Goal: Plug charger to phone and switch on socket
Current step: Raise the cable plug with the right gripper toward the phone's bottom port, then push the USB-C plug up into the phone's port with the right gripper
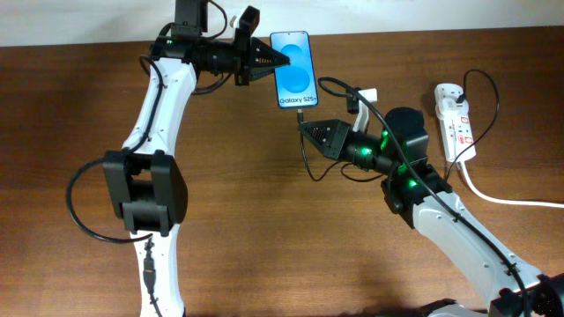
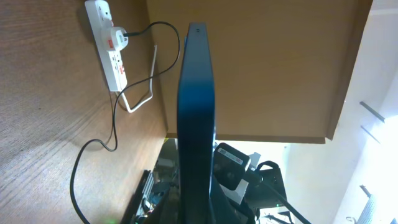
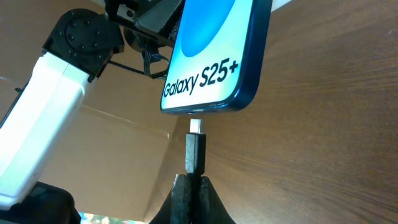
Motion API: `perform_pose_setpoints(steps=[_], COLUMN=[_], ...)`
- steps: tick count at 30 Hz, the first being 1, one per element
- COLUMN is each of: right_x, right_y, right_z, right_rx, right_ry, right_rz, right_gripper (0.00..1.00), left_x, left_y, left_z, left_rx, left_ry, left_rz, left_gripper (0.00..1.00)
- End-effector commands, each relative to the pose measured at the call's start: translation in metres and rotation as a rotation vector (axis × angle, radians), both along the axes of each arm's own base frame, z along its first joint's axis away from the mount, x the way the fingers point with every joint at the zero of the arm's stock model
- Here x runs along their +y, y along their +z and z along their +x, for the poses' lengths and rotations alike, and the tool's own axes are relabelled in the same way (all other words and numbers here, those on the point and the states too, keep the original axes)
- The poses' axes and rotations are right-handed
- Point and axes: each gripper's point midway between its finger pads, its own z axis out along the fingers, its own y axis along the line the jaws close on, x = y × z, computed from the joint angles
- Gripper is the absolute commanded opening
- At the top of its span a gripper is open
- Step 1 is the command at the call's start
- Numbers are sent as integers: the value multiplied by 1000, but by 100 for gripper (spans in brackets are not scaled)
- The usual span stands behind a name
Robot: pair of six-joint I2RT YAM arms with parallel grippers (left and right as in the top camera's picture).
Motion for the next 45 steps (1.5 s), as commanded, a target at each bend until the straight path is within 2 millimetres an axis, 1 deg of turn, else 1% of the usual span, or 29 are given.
perform_pose_setpoints(steps=[1, 15, 22, 35, 45], right_x=[2, 1, 1, -1, -1], right_y=[6, 6, 6, 6, 2], right_z=[2, 4, 4, 7, 9], right_rx=[-16, -18, -21, -23, -15], right_ry=[0, -11, -14, -34, -43], right_rz=[7, 4, 2, -3, -7], right_gripper=[4, 4, 4, 4, 4], left_x=[1, 0, -6, -7, -16], left_y=[12, 12, 12, 12, 12], left_z=[-6, -6, -9, -10, -15], left_rx=[-36, -52, -70, -69, -69], left_ry=[-37, -38, -51, -55, -73], left_rz=[-47, -47, -48, -50, -50], left_gripper=[0, 0, 0, 0, 0])
